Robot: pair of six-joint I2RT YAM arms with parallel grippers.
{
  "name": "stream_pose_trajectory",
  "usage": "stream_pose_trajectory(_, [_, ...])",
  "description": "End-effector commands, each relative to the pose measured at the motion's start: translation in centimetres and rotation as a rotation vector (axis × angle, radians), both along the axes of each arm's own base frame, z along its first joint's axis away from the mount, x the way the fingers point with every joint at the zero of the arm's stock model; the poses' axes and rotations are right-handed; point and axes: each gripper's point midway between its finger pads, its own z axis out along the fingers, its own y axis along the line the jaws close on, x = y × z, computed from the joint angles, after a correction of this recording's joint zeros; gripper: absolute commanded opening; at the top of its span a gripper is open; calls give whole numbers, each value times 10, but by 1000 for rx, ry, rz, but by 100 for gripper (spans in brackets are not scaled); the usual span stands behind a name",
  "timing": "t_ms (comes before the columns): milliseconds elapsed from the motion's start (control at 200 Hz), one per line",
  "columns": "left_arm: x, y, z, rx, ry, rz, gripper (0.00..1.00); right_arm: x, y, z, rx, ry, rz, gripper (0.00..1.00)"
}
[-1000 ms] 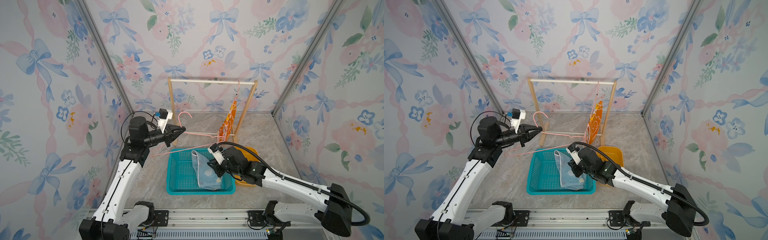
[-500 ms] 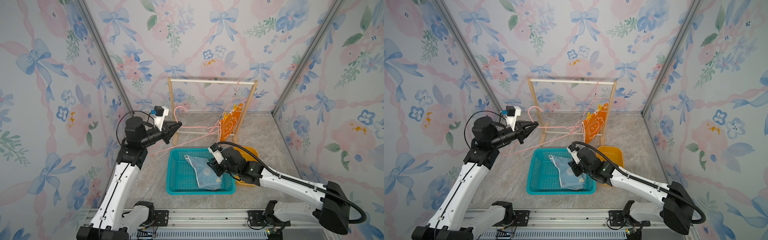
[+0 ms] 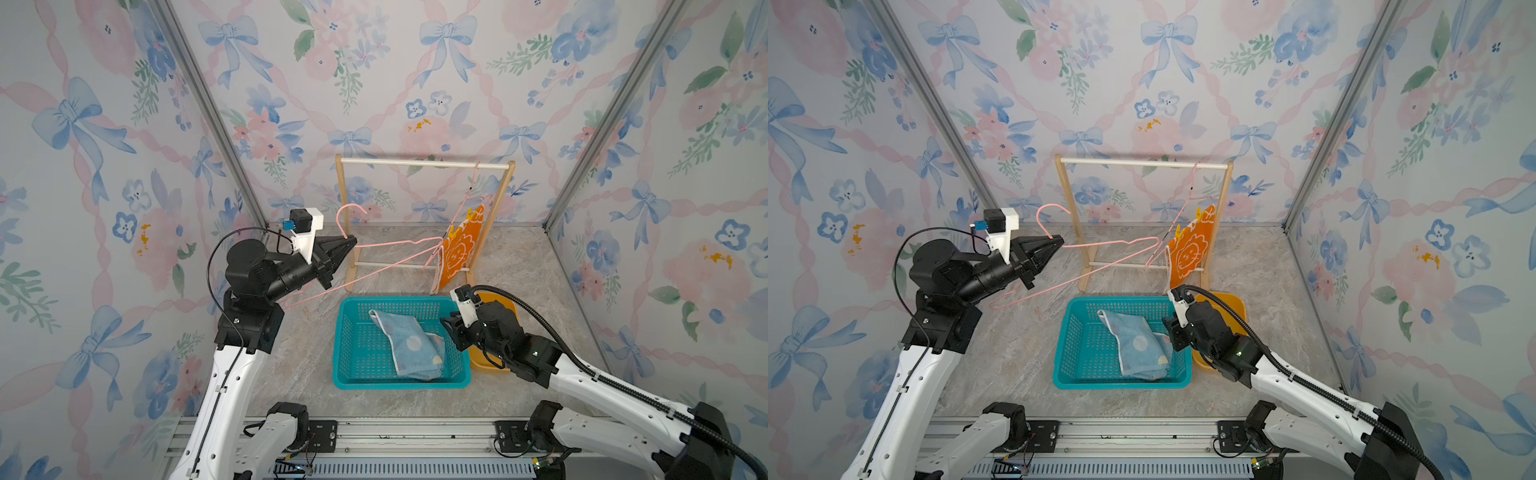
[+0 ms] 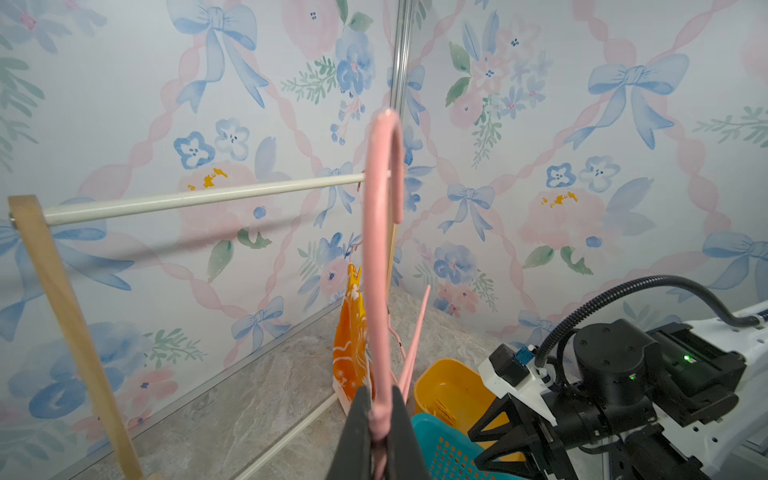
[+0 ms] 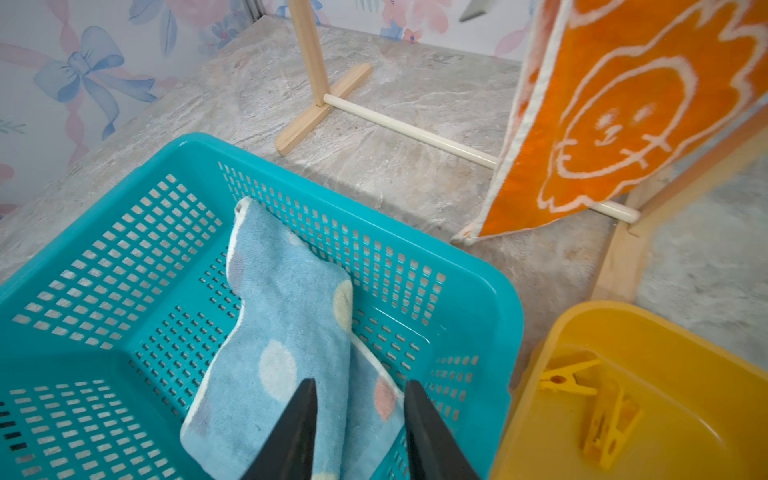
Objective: Remove the clothespins securing towels to the hanger
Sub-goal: Place the hanger on the clothesline.
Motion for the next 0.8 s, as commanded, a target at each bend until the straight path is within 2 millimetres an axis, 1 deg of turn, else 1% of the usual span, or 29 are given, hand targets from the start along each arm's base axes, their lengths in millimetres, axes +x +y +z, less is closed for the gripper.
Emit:
stream_pose_trajectory(0, [12,15,20,-37,-27,115,0,5,-15,3,45,-12,-72,37])
stream_pose_trajectory(165, [53,33,11,-64,39,271,0,3,-26,3,60,-25,-101,37])
stream_pose_trajectory(225, [67,44,13,-76,46,356,0,1,-30,2,66,-27,-109,37])
stream_pose_trajectory(345, [84,52,22,-98,42,451,0,0,-36,0,81,-32,-125,38])
stream_pose_trajectory(395, [90,52,25,-103,43,476,0,1,-37,-1,88,-31,-132,38])
stream_pose_trajectory(575, [108,37,26,-87,42,527,0,1,-36,-2,104,-30,-134,38])
stream_pose_trajectory(795, [129,28,15,-46,53,629,0,1,-37,3,123,-40,-140,38])
